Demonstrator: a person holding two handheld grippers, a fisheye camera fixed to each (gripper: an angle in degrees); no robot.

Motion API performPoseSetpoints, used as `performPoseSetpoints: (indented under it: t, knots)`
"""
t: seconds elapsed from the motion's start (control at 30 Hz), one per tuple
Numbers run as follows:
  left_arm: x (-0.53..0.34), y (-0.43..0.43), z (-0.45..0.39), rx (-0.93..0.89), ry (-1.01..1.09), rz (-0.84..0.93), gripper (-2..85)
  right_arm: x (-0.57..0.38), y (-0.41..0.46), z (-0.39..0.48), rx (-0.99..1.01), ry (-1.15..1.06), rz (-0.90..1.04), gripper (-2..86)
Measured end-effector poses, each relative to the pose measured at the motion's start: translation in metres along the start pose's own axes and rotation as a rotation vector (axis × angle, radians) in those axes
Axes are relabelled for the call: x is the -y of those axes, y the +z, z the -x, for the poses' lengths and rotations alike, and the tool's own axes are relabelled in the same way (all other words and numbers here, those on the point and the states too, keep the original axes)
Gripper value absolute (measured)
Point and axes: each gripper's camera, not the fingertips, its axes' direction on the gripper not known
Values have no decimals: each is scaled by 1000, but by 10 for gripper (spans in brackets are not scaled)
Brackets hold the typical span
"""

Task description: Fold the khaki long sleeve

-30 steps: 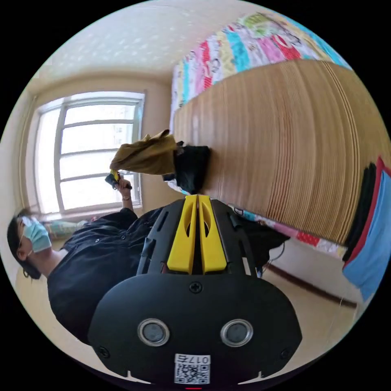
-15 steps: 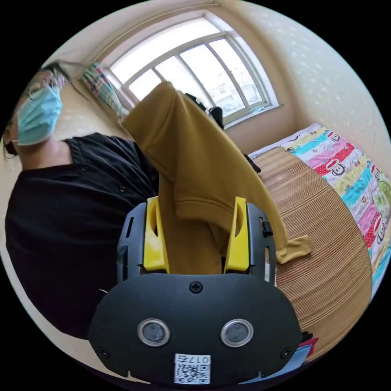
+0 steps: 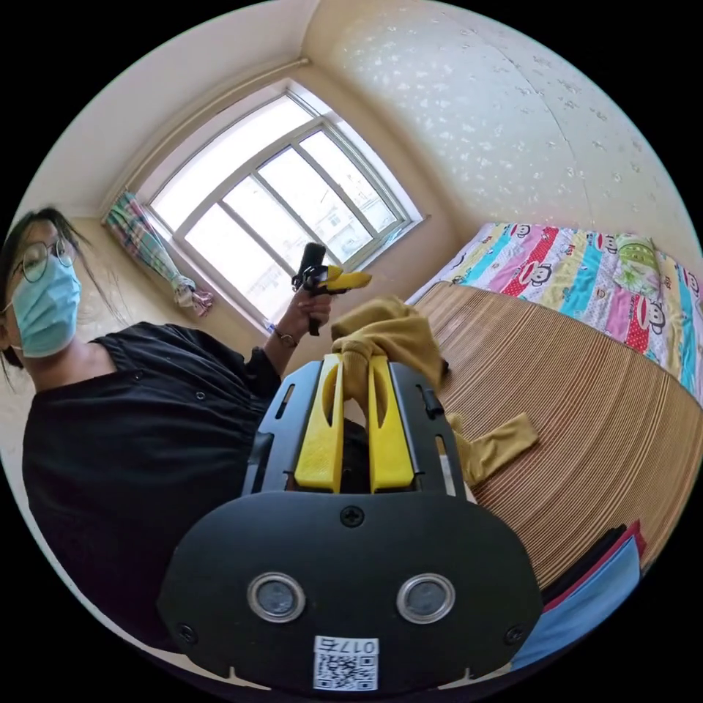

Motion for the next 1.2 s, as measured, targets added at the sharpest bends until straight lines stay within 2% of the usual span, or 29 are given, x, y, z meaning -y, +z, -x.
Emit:
performPoseSetpoints:
  t: [0.07,0.2,0.4,0.5,0.6,0.63,0.7,0.8,0.9,0.93,1.0,1.1,1.2]
  knots:
    - [-9,8,-10,-19,46,-26,115,0,5,-5,22,27,11,33]
    - [-20,55,-34,-156,128,30,114,6,11,-15,125,62,13,24]
    - [-42,157,-75,-19,231,223,153,21,-3,-13,170,82,-53,20]
    - [-48,198,-79,93,236,251,151,33,-15,-3,165,35,-83,21]
    - [-42,223,-84,130,277,247,91,48,-22,16,151,-23,-94,27]
    - [-39,221,-89,160,296,204,40,54,-27,24,134,-51,-100,31]
    - [-33,210,-102,168,378,139,16,57,-41,31,91,-64,-144,38]
    - [-18,173,-115,47,443,0,1,54,-71,29,25,-33,-196,50]
    - [8,151,-106,-110,394,-89,-4,39,-83,17,58,-38,-206,34]
    - [19,151,-100,-164,364,-78,-5,30,-83,7,96,-30,-217,28]
    - [27,154,-101,-136,365,-73,-5,12,-82,-13,148,25,-229,25]
    - [32,153,-106,-190,387,-76,-5,-25,-71,-46,105,164,-225,35]
    - [41,141,-109,-274,391,-88,-5,-59,-48,-73,70,259,-200,85]
